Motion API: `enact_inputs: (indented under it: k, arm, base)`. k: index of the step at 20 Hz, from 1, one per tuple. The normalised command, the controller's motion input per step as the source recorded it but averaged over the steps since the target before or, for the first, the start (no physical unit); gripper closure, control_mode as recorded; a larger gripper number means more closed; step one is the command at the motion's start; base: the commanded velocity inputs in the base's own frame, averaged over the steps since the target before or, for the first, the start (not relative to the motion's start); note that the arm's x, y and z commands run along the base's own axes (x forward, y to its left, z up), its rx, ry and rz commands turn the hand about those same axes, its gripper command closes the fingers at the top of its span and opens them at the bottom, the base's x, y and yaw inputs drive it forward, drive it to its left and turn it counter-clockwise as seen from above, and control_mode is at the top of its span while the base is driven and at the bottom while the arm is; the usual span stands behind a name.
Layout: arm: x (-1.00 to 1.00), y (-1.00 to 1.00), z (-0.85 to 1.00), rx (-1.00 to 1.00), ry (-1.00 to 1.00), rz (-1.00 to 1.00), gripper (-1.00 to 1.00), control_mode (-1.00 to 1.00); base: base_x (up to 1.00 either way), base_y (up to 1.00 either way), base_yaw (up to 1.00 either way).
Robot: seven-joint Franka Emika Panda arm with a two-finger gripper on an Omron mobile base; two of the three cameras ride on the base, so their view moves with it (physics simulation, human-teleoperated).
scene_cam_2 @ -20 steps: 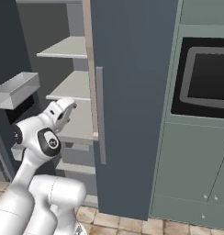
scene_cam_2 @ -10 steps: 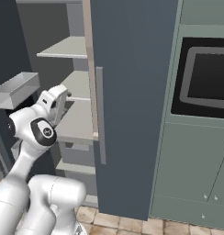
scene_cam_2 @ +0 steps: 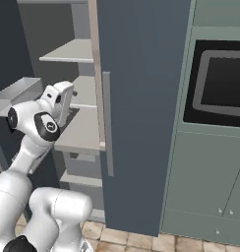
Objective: Retrieve the chicken drumstick from the fridge and place it on the saucepan with marinade on the stove.
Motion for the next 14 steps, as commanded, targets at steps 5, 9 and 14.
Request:
enact_inputs:
  k: [5, 9, 14]
  arm:
    - [0.31, 0.04, -0.30, -0.08, -0.02, 0.00, -1.00, -1.00]
    - [0.40, 0.00, -0.32, -0.07, -0.01, 0.02, -1.00, -1.00]
    - [0.40, 0.00, -0.09, -0.05, 0.00, 0.02, -1.00, -1.00]
  base:
    - [0.00, 0.00, 0.00]
    - [0.00, 0.00, 0.00]
    - [0.00, 0.00, 0.00]
